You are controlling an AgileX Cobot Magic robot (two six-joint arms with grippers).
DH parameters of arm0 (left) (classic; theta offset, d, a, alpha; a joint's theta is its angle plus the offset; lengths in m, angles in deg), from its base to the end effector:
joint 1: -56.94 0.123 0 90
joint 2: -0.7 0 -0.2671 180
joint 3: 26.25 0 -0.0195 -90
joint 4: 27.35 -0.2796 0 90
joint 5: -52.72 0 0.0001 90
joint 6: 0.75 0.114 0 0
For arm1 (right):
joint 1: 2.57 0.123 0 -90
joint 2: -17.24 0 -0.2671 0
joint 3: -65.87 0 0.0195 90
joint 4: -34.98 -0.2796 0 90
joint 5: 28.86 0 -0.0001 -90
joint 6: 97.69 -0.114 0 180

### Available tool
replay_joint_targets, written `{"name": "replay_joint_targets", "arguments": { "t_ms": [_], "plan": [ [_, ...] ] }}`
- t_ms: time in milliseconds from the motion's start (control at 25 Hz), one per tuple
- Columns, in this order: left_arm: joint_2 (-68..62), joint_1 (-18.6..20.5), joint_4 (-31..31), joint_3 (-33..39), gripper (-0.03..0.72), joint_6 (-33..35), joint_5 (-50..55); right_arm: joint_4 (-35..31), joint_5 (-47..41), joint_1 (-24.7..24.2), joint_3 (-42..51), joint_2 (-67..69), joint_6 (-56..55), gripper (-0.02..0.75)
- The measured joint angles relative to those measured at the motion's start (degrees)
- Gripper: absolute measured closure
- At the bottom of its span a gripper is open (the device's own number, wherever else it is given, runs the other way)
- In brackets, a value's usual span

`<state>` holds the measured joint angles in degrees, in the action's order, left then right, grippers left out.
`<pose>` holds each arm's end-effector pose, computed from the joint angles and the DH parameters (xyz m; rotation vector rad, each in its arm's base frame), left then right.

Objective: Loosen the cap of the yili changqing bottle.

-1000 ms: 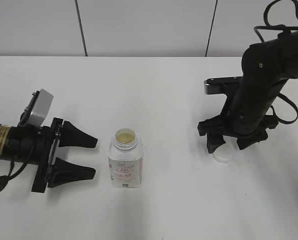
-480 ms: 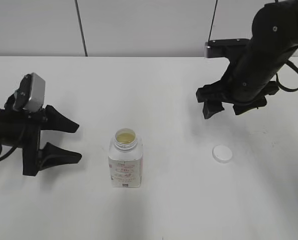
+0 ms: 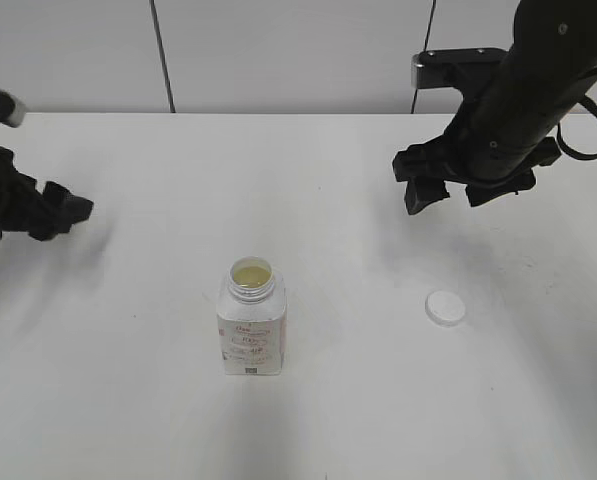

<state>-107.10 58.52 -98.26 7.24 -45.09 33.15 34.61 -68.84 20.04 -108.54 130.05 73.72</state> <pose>0.3495 -0.0264 0.0953 0.6289 2.2171 -0.1383 0.3697 0.1545 0.1474 -0.3330 2.7556 0.1493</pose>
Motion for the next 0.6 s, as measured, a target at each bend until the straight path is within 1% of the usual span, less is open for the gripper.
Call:
{"name": "replay_joint_targets", "arguments": {
  "t_ms": [80,160,360,480,600],
  "plan": [
    [1.7,0.0,6.8,0.0,0.159,-0.1,4.8,0.0,-0.2,0.0,0.0,0.0,0.0,0.143],
    [3.3,0.0,10.1,0.0,0.161,-0.1,8.2,0.0,-0.7,0.0,-0.2,0.0,0.1,0.143],
    [6.2,0.0,13.8,-0.4,0.165,-0.2,18.8,0.4,-4.8,0.0,-3.5,0.0,3.0,0.143],
    [7.7,0.0,16.1,-1.6,0.171,-0.2,26.5,0.4,-10.2,0.0,-7.5,0.0,5.9,0.146],
    [9.2,0.0,17.1,-3.2,0.207,-0.1,32.2,0.4,-16.9,0.0,-12.8,0.0,7.6,0.146]
  ]
}}
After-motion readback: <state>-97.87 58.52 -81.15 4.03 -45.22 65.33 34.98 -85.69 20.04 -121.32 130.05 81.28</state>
